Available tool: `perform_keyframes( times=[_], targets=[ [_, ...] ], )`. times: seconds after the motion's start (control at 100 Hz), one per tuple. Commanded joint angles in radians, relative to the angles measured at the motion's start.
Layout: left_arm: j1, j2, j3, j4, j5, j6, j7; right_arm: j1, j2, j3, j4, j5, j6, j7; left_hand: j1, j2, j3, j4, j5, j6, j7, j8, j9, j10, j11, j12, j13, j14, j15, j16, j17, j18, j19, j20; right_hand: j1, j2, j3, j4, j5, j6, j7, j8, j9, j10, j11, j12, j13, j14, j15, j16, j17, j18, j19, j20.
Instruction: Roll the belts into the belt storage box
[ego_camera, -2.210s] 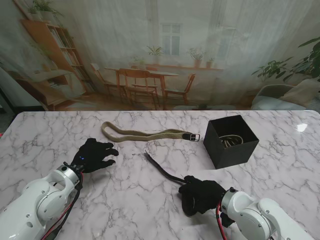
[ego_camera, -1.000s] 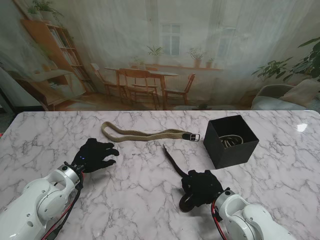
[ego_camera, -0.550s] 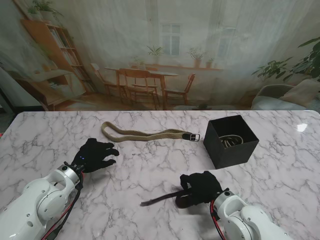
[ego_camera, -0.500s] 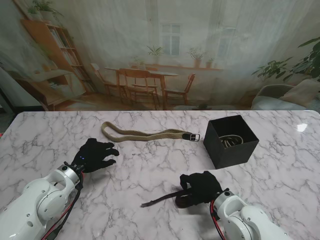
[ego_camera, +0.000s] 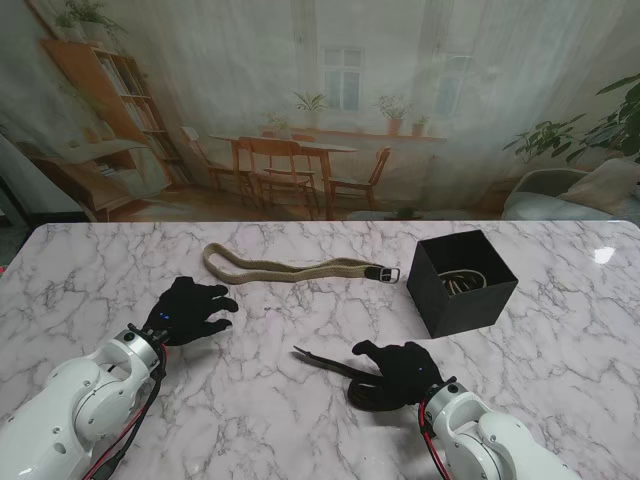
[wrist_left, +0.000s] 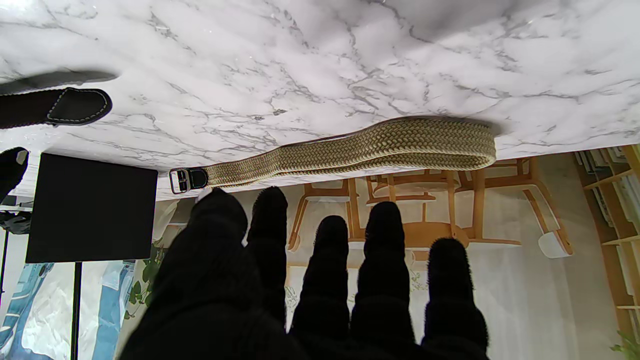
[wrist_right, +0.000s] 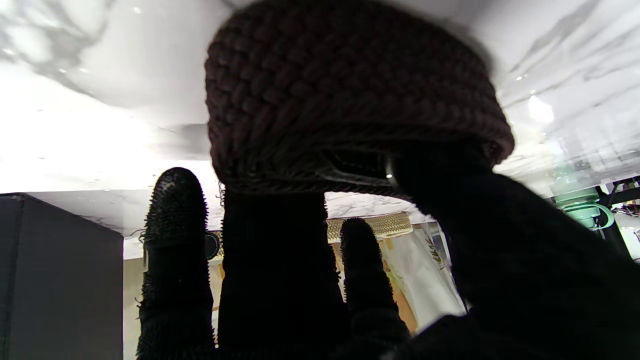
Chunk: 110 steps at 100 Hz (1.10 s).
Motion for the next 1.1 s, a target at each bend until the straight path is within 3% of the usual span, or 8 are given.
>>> perform_keyframes(
  times=[0.0, 0.08, 0.13, 0.34, 0.5, 0.58, 0.79, 1.09],
  targets=[
    [0.0, -0.002, 0.003, 0.002, -0.001, -0.002, -0.014, -0.002, 0.001, -0.007, 0.029, -0.007, 0.001, 0.005, 0.002, 0.042, -0.012, -0.017, 0.013, 0.003, -0.012, 0.01, -0.037, 0.007, -0.013, -0.001, -0.011, 0.005, -0.027, -0.011, -0.019, 0.025, -0.027, 0.017, 0.107, -0.003, 0.051, 0.024, 0.045, 0.01, 0.005, -0.019, 0.074, -0.115, 0.152, 0.063, 0.051, -0.037, 0.069, 0.023, 0.007, -0.014, 0.027, 0.014],
    [0.001, -0.002, 0.003, 0.001, -0.001, 0.0, -0.016, -0.001, 0.001, -0.007, 0.034, -0.008, -0.005, 0.0, 0.002, 0.042, -0.011, -0.017, 0.013, 0.002, -0.013, 0.01, -0.037, 0.007, -0.013, -0.001, -0.012, 0.006, -0.027, -0.011, -0.019, 0.026, -0.028, 0.017, 0.116, 0.044, 0.055, 0.016, 0.284, -0.188, 0.107, 0.025, 0.071, -0.105, 0.164, 0.104, 0.059, -0.03, 0.088, 0.043, 0.018, 0.0, 0.041, 0.023],
    [0.001, -0.002, 0.004, 0.0, -0.001, 0.0, -0.017, -0.001, 0.0, -0.007, 0.035, -0.004, -0.007, -0.001, 0.004, 0.041, -0.011, -0.016, 0.014, 0.003, -0.012, 0.01, -0.037, 0.008, -0.014, -0.001, -0.012, 0.007, -0.027, -0.011, -0.019, 0.027, -0.027, 0.017, 0.145, 0.094, 0.041, 0.008, 0.38, -0.338, 0.197, -0.038, 0.044, -0.095, 0.171, 0.155, 0.057, -0.018, 0.092, 0.055, 0.019, 0.015, 0.044, 0.032],
    [-0.001, -0.002, 0.005, 0.002, -0.002, 0.0, -0.018, -0.007, -0.001, -0.003, 0.026, 0.014, -0.003, 0.012, 0.005, 0.042, -0.011, -0.016, 0.014, 0.002, -0.012, 0.011, -0.038, 0.008, -0.014, -0.001, -0.013, 0.006, -0.028, -0.011, -0.019, 0.027, -0.028, 0.017, 0.193, 0.181, -0.007, 0.001, 0.506, -0.465, 0.255, 0.048, -0.002, -0.092, 0.156, 0.222, 0.101, -0.002, 0.127, 0.063, 0.073, 0.041, 0.077, 0.049],
    [-0.001, -0.002, 0.005, 0.002, -0.002, 0.0, -0.017, -0.011, -0.005, -0.007, 0.015, 0.042, 0.025, 0.025, 0.007, 0.041, -0.011, -0.016, 0.014, 0.001, -0.012, 0.011, -0.037, 0.009, -0.014, -0.001, -0.012, 0.006, -0.027, -0.011, -0.019, 0.027, -0.028, 0.018, 0.208, 0.19, -0.028, 0.006, 0.414, -0.416, 0.175, 0.09, -0.031, -0.095, -0.002, 0.249, 0.148, -0.018, 0.178, 0.068, 0.14, 0.041, 0.128, 0.069],
    [-0.001, -0.002, 0.005, 0.001, -0.001, 0.0, -0.017, -0.009, -0.005, -0.009, 0.017, 0.036, 0.03, 0.018, 0.007, 0.042, -0.01, -0.016, 0.014, 0.001, -0.012, 0.011, -0.037, 0.007, -0.014, -0.001, -0.011, 0.005, -0.027, -0.011, -0.019, 0.027, -0.028, 0.018, 0.134, 0.196, -0.037, 0.024, 0.353, -0.329, 0.197, 0.047, -0.064, -0.089, -0.101, 0.194, 0.08, -0.034, 0.164, 0.084, 0.091, 0.001, 0.124, 0.079],
    [0.0, -0.002, 0.005, 0.001, 0.002, 0.003, -0.016, -0.016, -0.001, 0.003, 0.013, -0.008, 0.017, 0.0, 0.012, 0.04, -0.01, -0.016, 0.014, 0.002, -0.011, 0.011, -0.036, 0.01, -0.013, -0.001, -0.011, 0.007, -0.026, -0.01, -0.018, 0.027, -0.026, 0.018, -0.009, 0.235, -0.104, 0.054, 0.315, -0.253, 0.164, 0.003, -0.13, -0.084, -0.231, 0.037, -0.057, -0.036, 0.117, 0.06, -0.022, -0.039, 0.123, 0.119],
    [-0.002, -0.002, 0.007, 0.001, 0.002, 0.004, -0.019, -0.039, 0.003, 0.054, -0.013, -0.044, -0.033, -0.005, 0.02, 0.039, -0.009, -0.016, 0.014, 0.003, -0.01, 0.011, -0.035, 0.007, -0.011, 0.0, -0.009, 0.005, -0.025, -0.01, -0.016, 0.027, -0.023, 0.019, -0.136, 0.331, -0.15, 0.158, 0.273, -0.176, -0.066, 0.131, -0.286, -0.047, -0.325, -0.079, -0.293, -0.012, -0.01, -0.035, -0.166, -0.052, 0.051, 0.137]
  ],
)
